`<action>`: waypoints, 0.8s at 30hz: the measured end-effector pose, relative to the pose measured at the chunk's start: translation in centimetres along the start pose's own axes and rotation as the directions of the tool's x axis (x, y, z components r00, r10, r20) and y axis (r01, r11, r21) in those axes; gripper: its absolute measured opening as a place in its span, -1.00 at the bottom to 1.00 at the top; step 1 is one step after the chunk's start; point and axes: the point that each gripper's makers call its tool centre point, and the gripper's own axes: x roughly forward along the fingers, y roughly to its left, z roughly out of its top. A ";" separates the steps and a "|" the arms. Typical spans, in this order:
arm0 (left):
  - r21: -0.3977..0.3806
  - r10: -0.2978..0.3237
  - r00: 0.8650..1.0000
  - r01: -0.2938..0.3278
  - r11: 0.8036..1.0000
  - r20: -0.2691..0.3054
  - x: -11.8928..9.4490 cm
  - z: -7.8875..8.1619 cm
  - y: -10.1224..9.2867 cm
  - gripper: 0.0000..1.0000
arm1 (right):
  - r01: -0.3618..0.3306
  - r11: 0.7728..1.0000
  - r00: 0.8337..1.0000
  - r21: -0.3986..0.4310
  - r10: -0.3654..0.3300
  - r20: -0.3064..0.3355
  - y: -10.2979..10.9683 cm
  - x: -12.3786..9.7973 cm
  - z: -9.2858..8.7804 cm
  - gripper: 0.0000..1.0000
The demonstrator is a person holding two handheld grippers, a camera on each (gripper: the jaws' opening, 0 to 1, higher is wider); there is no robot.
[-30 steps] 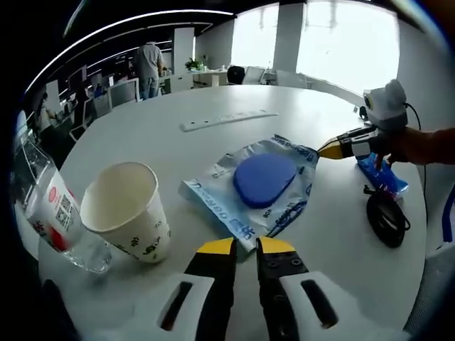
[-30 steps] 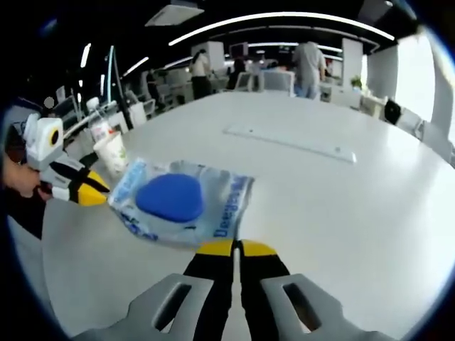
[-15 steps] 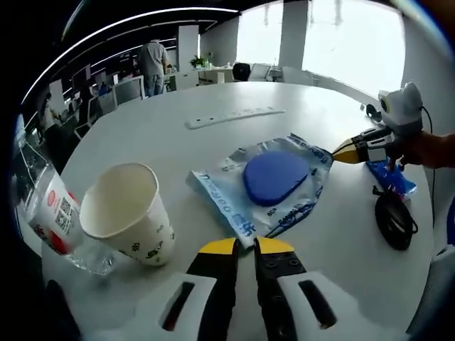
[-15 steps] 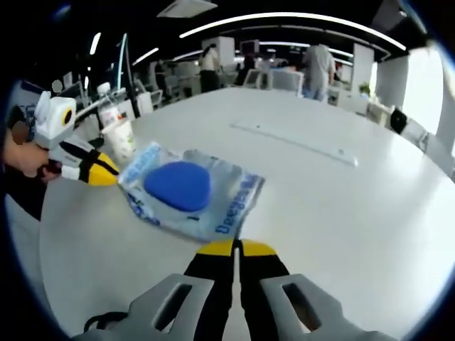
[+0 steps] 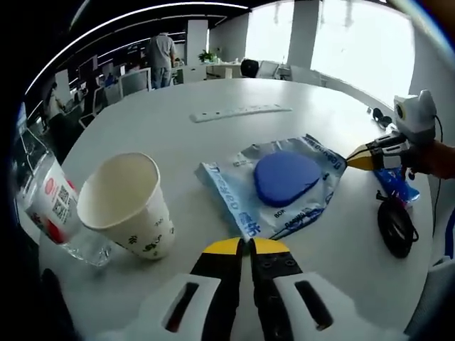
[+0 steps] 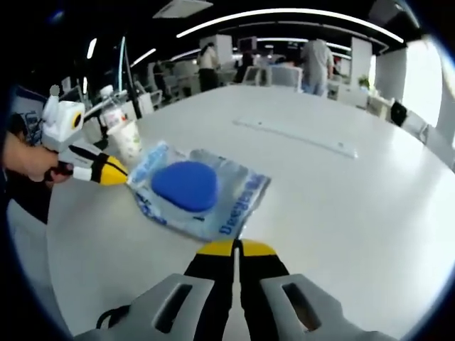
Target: Arrange the tabletop items into an orderly group along one side of the table until the central work area is clear of visible clutter.
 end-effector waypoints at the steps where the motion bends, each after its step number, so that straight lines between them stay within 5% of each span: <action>1: 0.000 -0.002 1.000 0.002 1.000 -0.001 -0.1 -0.1 -0.1 -0.95 | -0.002 1.000 1.000 0.001 0.002 -0.004 0.1 -0.1 -0.1 -1.00; 18: -0.007 0.002 1.000 -0.002 1.000 0.007 -1.0 -0.5 -0.1 -0.95 | -0.025 0.998 1.000 0.056 0.024 0.008 1.3 -1.1 -1.1 -1.00; 24: -0.028 0.027 0.999 -0.027 0.999 0.016 -0.4 0.2 0.3 -0.75 | -0.016 0.995 0.999 0.101 0.012 0.042 0.9 -0.6 0.0 -0.89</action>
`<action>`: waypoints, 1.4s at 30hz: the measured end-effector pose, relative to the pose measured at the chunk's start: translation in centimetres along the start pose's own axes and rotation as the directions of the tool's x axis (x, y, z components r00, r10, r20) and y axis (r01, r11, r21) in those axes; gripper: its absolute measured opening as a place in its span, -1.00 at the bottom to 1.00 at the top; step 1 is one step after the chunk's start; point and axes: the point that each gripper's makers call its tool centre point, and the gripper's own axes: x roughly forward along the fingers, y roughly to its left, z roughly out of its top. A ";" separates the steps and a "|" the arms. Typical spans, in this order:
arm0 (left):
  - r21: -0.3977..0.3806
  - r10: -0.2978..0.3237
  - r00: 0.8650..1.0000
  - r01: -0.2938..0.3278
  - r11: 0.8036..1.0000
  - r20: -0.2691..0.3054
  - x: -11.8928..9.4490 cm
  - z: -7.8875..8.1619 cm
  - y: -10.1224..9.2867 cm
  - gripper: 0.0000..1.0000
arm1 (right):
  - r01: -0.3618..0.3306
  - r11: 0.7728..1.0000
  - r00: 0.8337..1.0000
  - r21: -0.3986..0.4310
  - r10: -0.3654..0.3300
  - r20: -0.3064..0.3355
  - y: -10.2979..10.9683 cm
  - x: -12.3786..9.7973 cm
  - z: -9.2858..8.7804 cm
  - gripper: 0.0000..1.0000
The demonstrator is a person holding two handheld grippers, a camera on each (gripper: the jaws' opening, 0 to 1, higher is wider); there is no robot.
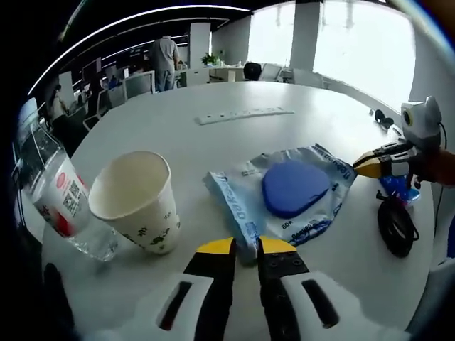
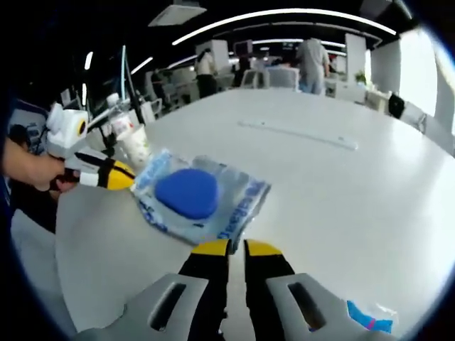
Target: Arrange the tabletop items into an orderly group along one side of the table until the central work area is clear of visible clutter.
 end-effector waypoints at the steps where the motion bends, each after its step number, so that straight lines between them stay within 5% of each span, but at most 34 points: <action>1: -0.024 -0.001 1.000 0.001 1.000 -0.004 0.2 0.0 0.1 -0.76 | 0.002 1.000 1.000 -0.001 -0.002 0.000 0.0 0.1 0.1 -0.89; 17: -0.047 -0.005 0.999 0.003 0.999 -0.032 1.1 0.4 0.2 -1.00 | 0.000 0.998 1.000 0.066 0.002 -0.025 0.4 1.1 0.5 -1.00; 28: -0.029 0.029 1.000 -0.029 0.999 -0.003 1.0 1.4 1.1 -1.00 | -0.008 0.998 1.000 0.067 0.008 0.004 0.8 1.5 2.1 -1.00; 42: -0.029 0.082 0.997 -0.083 0.996 -0.013 1.2 1.2 2.5 -1.00 | -0.010 0.998 1.000 0.061 0.010 -0.009 1.5 2.5 1.2 -1.00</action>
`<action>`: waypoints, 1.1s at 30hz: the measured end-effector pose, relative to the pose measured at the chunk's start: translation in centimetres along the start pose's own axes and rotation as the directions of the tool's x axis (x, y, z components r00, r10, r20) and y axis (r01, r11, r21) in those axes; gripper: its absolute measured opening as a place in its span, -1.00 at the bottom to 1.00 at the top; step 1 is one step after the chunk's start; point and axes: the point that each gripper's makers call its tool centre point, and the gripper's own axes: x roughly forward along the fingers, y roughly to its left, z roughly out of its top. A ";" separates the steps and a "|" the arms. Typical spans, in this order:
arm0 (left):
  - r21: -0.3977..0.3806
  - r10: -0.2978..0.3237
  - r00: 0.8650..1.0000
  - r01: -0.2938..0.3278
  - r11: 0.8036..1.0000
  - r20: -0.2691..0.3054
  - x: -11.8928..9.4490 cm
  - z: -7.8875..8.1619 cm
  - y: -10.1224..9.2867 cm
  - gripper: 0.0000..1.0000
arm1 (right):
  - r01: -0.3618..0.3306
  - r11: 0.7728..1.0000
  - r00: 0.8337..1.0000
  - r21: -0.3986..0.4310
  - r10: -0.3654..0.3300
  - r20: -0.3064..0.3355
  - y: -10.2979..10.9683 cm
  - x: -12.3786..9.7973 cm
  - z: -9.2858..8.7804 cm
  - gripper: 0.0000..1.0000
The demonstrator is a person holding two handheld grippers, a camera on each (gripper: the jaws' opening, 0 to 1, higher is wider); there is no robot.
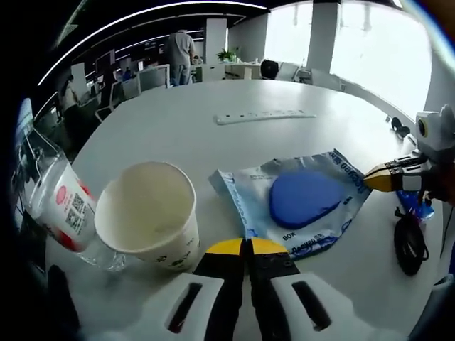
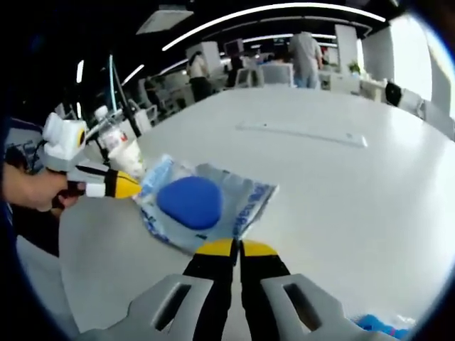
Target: Arrange the tabletop items into an orderly group along one side of the table until the central work area is clear of visible clutter.
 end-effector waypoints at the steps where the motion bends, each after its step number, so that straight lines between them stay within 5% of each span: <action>1: 0.000 0.003 1.000 -0.003 1.000 0.000 0.0 0.0 0.1 -1.00 | -0.001 1.000 1.000 0.001 0.001 -0.001 0.1 0.1 -0.1 -1.00; 33: 0.022 0.020 1.000 -0.020 1.000 0.023 -0.6 -0.1 0.3 -0.81 | 0.007 1.000 1.000 0.015 -0.006 -0.016 0.1 0.2 -0.3 -0.86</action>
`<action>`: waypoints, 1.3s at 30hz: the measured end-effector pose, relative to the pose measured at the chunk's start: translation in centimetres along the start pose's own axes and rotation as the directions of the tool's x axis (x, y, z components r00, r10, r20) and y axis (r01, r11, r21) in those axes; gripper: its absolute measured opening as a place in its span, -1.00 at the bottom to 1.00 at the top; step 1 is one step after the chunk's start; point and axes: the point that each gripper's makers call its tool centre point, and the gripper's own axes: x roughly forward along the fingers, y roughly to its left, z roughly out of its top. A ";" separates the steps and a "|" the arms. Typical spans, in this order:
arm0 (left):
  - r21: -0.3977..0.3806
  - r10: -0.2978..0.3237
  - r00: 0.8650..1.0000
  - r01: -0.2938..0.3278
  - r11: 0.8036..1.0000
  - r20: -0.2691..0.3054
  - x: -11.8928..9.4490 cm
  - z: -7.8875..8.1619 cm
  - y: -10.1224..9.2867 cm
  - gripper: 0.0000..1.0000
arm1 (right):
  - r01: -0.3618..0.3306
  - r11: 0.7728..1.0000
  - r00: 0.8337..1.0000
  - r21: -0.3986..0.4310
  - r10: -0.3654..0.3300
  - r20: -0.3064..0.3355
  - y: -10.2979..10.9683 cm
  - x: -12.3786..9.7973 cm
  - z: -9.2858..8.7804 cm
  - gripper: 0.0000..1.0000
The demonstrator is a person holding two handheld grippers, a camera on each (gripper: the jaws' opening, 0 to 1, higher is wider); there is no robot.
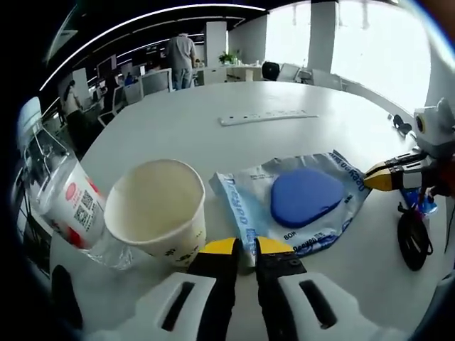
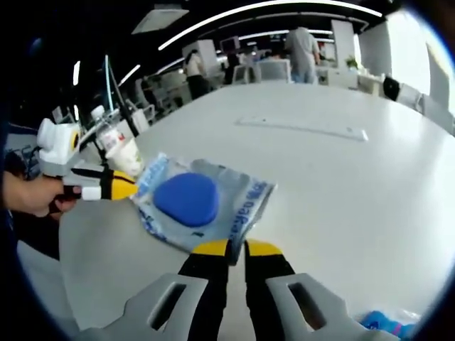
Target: Arrange the tabletop items into an orderly group along one side of the table until the central work area is clear of visible clutter.
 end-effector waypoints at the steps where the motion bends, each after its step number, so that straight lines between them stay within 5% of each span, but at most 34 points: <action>1: 0.002 0.005 1.000 -0.005 1.000 0.003 0.0 0.1 0.0 -0.78 | -0.006 1.000 1.000 0.008 0.006 0.006 0.1 0.0 0.1 -0.84; 15: 0.001 0.033 0.999 -0.033 0.999 0.026 -1.6 -0.1 -0.4 -0.49 | -0.002 1.000 0.997 0.016 0.001 0.078 0.3 -1.3 1.6 -0.36; 22: 0.071 -0.013 0.999 0.009 0.997 0.050 -2.5 0.7 -1.9 -0.28 | -0.004 1.000 0.993 -0.028 0.007 0.116 0.4 -2.3 2.6 0.00; 28: 0.120 -0.054 0.996 0.045 0.992 0.072 -3.4 1.5 -3.2 -0.01 | -0.018 0.998 0.990 -0.057 0.025 0.136 0.8 -3.6 3.6 0.04; 39: 0.122 -0.054 0.994 0.042 0.992 0.096 -5.0 2.7 -3.3 0.18 | -0.015 0.996 0.987 -0.084 0.028 0.155 0.6 -5.6 4.8 0.09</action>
